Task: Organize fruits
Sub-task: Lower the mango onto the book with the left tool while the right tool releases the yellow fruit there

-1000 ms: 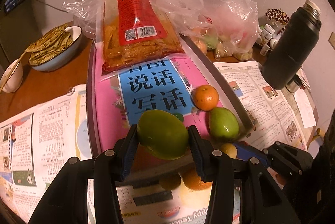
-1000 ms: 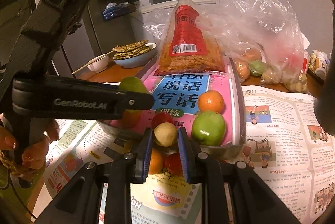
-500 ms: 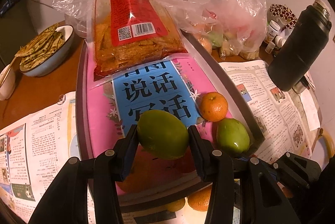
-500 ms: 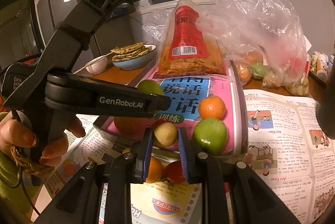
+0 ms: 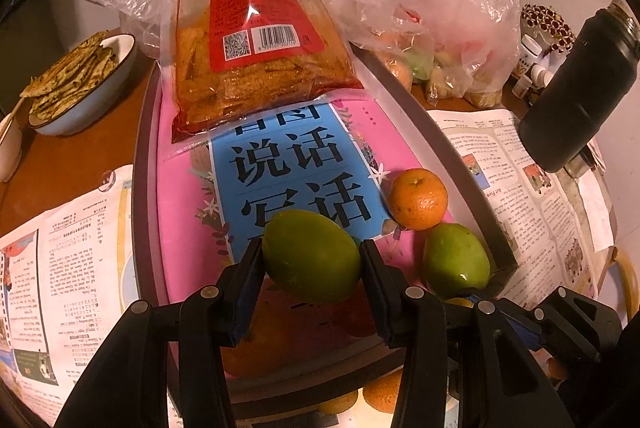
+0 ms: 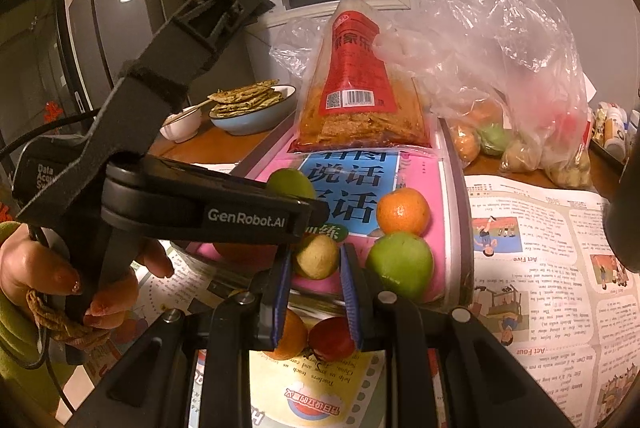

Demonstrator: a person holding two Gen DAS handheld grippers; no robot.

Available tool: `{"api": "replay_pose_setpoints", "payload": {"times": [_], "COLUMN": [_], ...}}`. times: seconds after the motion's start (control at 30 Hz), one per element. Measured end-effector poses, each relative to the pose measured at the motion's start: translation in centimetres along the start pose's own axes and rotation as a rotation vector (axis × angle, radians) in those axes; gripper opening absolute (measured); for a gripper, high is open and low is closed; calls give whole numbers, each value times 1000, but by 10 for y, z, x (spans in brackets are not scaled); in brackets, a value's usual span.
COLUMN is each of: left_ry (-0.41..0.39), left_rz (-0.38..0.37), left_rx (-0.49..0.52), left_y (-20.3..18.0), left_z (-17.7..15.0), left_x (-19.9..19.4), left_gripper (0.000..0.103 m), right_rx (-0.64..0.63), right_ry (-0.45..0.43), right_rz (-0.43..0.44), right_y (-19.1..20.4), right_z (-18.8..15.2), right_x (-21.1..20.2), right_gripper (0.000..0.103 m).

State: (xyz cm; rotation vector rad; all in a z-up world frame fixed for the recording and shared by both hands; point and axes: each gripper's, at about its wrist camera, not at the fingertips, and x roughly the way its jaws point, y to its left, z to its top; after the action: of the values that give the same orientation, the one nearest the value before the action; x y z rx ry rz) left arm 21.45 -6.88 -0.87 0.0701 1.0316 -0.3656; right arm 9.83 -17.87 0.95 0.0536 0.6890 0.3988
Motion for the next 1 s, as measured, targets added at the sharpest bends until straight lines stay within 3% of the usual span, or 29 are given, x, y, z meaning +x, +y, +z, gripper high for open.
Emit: {"api": "replay_pose_setpoints", "payload": {"times": [1.0], "left_ry": [0], "left_rz": [-16], "left_rx": [-38], "left_y": [15], "left_z": [4], "left_x": [9], "left_gripper": [49], "right_rx": [-14], "right_ry": [27], "right_rz": [-43], "right_y": [-2], "right_z": [-2], "right_x": [12], "right_gripper": [25]}}
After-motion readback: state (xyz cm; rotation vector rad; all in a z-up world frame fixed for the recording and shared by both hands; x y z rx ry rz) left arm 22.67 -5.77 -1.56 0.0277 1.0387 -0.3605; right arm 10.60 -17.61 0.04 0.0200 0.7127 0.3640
